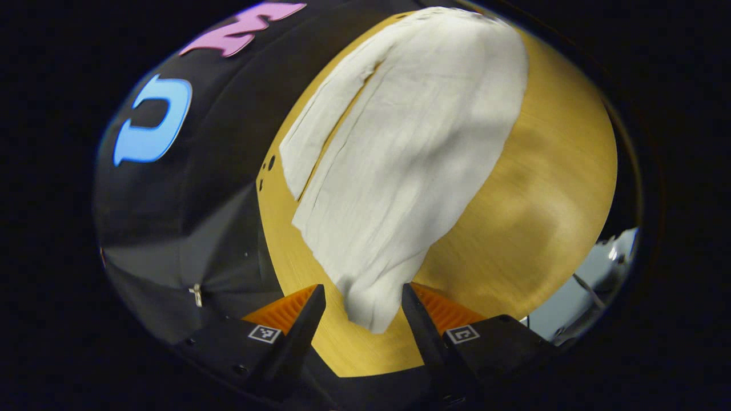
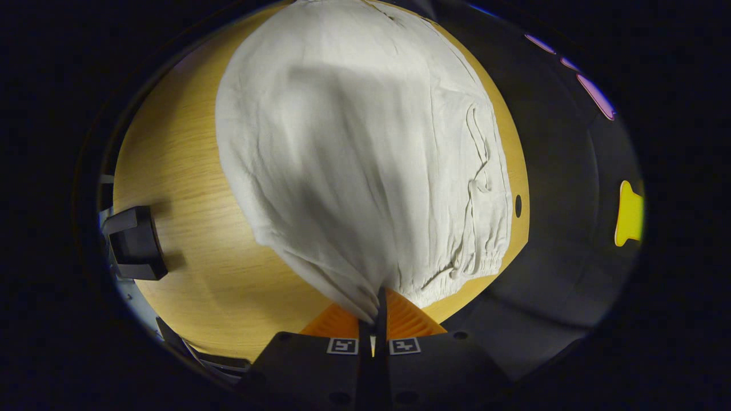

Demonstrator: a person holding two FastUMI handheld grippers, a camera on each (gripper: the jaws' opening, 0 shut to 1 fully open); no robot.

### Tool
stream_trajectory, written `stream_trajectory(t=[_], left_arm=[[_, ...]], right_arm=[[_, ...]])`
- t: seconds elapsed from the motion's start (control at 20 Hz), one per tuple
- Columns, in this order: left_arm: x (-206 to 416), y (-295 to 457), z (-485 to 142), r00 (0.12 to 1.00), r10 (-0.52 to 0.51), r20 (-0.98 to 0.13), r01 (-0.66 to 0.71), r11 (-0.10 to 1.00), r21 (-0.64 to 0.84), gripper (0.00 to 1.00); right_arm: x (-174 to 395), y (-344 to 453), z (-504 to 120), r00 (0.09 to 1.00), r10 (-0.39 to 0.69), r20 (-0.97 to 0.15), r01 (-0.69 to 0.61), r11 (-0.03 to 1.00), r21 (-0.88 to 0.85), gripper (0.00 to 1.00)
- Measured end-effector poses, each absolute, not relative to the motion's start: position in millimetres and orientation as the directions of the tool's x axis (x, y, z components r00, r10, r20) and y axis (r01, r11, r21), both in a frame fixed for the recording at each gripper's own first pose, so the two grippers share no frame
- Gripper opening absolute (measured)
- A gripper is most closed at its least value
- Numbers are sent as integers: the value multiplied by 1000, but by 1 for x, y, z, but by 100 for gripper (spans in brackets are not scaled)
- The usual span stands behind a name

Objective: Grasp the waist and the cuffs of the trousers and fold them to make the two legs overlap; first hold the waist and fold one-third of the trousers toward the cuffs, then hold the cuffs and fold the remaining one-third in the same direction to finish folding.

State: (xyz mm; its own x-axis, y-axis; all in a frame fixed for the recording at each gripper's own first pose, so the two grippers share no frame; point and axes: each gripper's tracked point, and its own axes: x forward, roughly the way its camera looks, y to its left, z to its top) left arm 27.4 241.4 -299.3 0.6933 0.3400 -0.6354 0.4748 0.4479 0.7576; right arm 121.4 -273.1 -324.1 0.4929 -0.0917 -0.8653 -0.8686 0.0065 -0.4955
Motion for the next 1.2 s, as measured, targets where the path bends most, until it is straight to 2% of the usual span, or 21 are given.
stream_trajectory(t=[0.05,0.1,0.15,0.2,0.25,0.4,0.55,0.6,0.65,0.75,1.2], left_arm=[[35,246,-301,681,343,-647,504,420,754,88],[41,249,-303,664,347,-662,533,401,745,80],[46,250,-303,647,352,-676,556,389,735,78],[50,250,-304,628,348,-696,578,390,717,67],[52,250,-306,604,341,-721,601,400,692,64],[57,249,-308,562,333,-757,634,414,653,44],[53,246,-315,562,333,-757,647,393,653,27],[52,247,-316,566,340,-751,647,381,660,17],[52,248,-318,577,350,-738,641,367,674,11],[51,248,-318,609,361,-706,621,338,708,6],[51,248,-303,663,346,-664,559,361,746,5]], right_arm=[[121,-273,-324,491,-93,-866,-870,11,-494,5],[121,-273,-324,487,-94,-868,-871,18,-491,5],[121,-273,-323,485,-95,-870,-872,23,-489,5],[122,-273,-324,484,-94,-870,-873,24,-488,5],[122,-273,-324,485,-93,-870,-872,21,-488,5],[122,-273,-324,493,-90,-865,-868,8,-496,5],[121,-272,-323,501,-85,-861,-864,-6,-503,5],[122,-273,-323,501,-85,-861,-865,-7,-502,5],[122,-273,-323,500,-85,-862,-865,-4,-502,5],[122,-272,-323,498,-86,-863,-866,0,-499,5],[123,-273,-321,517,-76,-853,-856,-18,-517,5]])
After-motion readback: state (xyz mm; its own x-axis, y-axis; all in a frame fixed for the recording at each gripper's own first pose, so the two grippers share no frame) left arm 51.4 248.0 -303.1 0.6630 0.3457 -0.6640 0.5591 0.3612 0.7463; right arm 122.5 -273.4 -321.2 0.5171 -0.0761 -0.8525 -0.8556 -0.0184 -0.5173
